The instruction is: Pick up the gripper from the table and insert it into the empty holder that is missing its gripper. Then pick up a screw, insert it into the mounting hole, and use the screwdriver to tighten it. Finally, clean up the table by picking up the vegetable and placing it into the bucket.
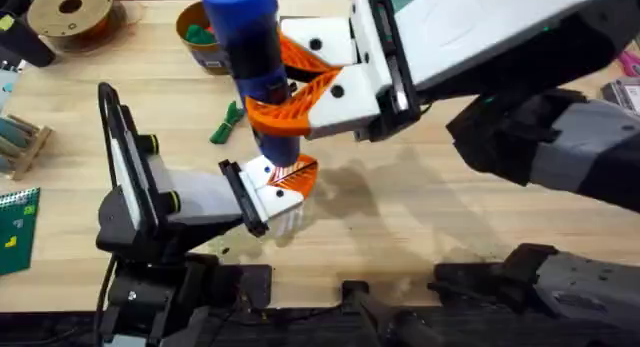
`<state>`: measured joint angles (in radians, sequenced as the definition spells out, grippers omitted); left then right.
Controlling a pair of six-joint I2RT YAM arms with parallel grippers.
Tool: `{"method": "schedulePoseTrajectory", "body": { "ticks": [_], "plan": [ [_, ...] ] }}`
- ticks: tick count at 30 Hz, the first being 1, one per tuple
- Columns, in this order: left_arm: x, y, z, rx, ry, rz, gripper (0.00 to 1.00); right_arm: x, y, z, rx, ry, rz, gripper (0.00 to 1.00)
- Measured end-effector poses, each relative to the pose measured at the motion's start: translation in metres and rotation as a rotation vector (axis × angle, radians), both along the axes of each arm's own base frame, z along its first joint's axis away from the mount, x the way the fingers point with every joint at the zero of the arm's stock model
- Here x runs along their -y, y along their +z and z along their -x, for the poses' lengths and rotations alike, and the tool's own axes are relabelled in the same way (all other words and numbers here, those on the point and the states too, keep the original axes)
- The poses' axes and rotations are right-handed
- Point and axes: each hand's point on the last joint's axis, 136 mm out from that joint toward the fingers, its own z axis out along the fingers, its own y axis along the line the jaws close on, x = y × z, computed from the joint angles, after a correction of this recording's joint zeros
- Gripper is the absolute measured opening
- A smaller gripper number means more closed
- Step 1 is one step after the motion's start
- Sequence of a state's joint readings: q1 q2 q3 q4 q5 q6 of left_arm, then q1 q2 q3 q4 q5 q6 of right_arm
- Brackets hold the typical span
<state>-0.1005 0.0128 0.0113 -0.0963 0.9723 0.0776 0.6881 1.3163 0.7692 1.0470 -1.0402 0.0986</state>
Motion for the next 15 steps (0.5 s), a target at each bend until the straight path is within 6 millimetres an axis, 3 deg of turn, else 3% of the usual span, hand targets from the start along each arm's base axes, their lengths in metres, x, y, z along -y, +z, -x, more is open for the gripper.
{"method": "schedulePoseTrajectory", "body": {
  "ticks": [15],
  "plan": [
    [0.000,0.000,0.000,0.000,0.000,0.000,0.004,-0.016,-0.005,-0.002,-0.034,-0.023,-0.016,0.008]
  ]
}}
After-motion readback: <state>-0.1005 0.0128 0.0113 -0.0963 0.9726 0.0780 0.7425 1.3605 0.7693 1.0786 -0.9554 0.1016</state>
